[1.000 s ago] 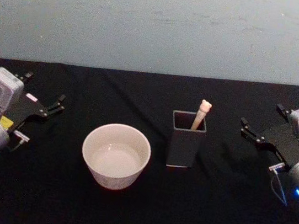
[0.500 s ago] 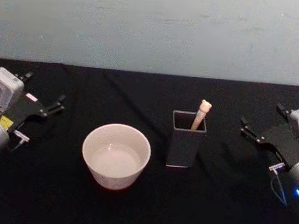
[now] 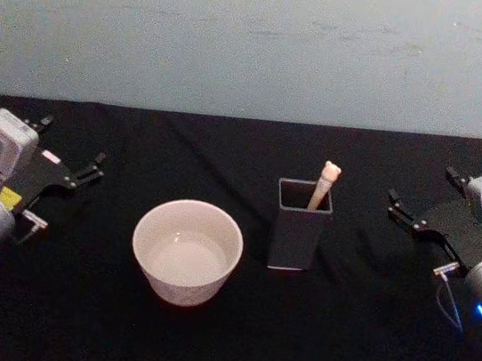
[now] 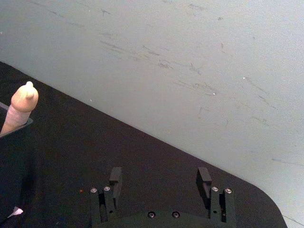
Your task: Pick up the stirring spoon with one hand, stir inside the cup, then place it back in its original position.
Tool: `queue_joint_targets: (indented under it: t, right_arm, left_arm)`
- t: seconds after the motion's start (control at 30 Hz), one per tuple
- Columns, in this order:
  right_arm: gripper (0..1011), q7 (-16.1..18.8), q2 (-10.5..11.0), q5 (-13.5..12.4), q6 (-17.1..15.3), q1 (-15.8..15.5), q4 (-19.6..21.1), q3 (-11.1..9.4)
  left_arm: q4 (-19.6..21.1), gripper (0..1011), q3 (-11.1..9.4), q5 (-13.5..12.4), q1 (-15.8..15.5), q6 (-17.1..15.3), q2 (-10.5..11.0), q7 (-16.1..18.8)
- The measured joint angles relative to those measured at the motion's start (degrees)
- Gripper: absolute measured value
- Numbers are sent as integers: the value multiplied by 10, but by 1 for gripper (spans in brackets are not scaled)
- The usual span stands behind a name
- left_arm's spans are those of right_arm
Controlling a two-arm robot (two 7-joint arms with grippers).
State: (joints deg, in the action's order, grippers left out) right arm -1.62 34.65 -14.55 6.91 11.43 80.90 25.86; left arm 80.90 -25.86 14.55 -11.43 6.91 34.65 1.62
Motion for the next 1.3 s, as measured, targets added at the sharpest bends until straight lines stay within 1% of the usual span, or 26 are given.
queue_joint_targets:
  t: [1.07,1.2,1.27,1.3]
  right_arm:
    - [1000,1,0,0,0,0,0,-1]
    - [1000,15,-2,-3,1,-4,5,-8]
    - [1000,28,-2,-12,1,-6,11,-14]
    - [1000,39,-1,-21,1,-9,16,-18]
  left_arm:
    - [0,1001,0,0,0,0,0,0]
    - [0,1001,0,0,0,0,0,0]
    - [0,1001,0,0,0,0,0,0]
    - [0,1001,0,0,0,0,0,0]
